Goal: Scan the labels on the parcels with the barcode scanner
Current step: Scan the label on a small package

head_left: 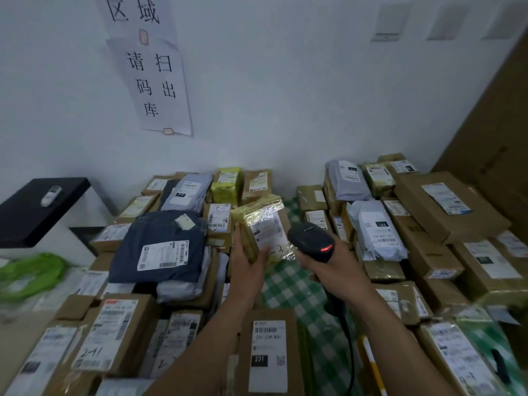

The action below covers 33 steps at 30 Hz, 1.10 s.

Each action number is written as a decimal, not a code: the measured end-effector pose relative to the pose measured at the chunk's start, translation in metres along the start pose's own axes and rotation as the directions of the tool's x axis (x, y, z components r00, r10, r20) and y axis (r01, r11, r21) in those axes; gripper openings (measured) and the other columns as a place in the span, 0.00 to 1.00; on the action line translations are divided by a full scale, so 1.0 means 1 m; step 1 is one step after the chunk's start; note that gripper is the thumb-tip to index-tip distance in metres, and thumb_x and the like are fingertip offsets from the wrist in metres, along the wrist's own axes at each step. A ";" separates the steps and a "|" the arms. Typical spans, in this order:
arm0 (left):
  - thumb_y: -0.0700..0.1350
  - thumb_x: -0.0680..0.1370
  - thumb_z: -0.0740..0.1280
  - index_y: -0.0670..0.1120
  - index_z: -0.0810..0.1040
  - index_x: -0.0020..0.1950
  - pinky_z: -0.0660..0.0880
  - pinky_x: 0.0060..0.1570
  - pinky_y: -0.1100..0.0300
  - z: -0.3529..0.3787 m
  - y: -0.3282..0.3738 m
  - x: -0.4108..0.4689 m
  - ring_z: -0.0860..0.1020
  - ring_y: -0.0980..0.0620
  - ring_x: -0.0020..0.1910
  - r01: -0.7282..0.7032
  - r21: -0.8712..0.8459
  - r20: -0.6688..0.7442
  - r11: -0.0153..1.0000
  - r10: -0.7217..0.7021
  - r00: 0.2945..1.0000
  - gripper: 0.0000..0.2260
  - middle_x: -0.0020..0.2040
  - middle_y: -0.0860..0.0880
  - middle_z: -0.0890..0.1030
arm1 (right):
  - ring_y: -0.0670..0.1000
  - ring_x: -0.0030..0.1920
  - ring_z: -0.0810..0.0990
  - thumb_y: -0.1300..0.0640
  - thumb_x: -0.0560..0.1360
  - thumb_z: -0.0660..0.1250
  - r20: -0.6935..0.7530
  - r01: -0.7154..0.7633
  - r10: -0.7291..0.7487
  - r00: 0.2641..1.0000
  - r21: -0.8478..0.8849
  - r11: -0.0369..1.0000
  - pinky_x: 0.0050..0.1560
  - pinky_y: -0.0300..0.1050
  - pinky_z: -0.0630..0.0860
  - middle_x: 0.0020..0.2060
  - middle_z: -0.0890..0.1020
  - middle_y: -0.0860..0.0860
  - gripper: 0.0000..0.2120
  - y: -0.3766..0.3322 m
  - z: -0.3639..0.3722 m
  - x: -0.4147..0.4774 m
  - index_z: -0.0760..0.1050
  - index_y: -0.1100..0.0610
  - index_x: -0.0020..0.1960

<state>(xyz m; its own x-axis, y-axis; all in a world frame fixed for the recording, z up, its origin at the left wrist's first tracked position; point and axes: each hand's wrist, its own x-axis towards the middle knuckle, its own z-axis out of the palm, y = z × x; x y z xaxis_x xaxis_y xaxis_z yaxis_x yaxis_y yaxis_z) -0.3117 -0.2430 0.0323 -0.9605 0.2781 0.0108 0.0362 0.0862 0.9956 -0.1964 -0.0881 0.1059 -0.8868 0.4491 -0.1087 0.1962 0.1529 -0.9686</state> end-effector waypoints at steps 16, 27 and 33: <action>0.57 0.78 0.71 0.64 0.48 0.83 0.72 0.69 0.40 -0.006 -0.029 0.014 0.70 0.43 0.74 -0.007 0.199 -0.093 0.980 0.026 0.995 0.41 0.76 0.43 0.69 | 0.49 0.42 0.88 0.50 0.77 0.76 0.200 -0.069 0.079 0.977 -0.057 0.996 0.42 0.40 0.82 0.42 0.88 0.51 0.17 -0.019 0.015 -0.006 0.76 0.48 0.63; 0.49 0.82 0.68 0.63 0.47 0.83 0.72 0.70 0.49 -0.011 -0.022 0.015 0.69 0.50 0.74 0.073 0.084 0.010 0.994 -0.074 0.997 0.38 0.79 0.49 0.68 | 0.50 0.41 0.88 0.51 0.77 0.75 0.217 -0.097 0.103 0.971 -0.041 0.994 0.44 0.42 0.83 0.43 0.88 0.51 0.20 -0.012 0.012 0.010 0.75 0.49 0.66; 0.42 0.83 0.67 0.67 0.57 0.78 0.82 0.58 0.51 -0.019 -0.031 0.006 0.82 0.54 0.59 0.279 -0.016 0.107 0.960 -0.276 0.955 0.32 0.66 0.53 0.80 | 0.50 0.43 0.87 0.50 0.76 0.76 0.142 -0.088 0.097 0.985 -0.071 0.994 0.44 0.48 0.83 0.49 0.87 0.46 0.18 0.005 0.004 0.026 0.77 0.46 0.64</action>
<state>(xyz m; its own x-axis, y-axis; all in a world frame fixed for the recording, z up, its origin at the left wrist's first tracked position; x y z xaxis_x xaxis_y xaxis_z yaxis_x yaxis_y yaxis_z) -0.3239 -0.2616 0.0035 -0.8979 0.3444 -0.2742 -0.2375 0.1455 0.9604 -0.2197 -0.0791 0.0979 -0.9139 0.3325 -0.2328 0.3023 0.1749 -0.9370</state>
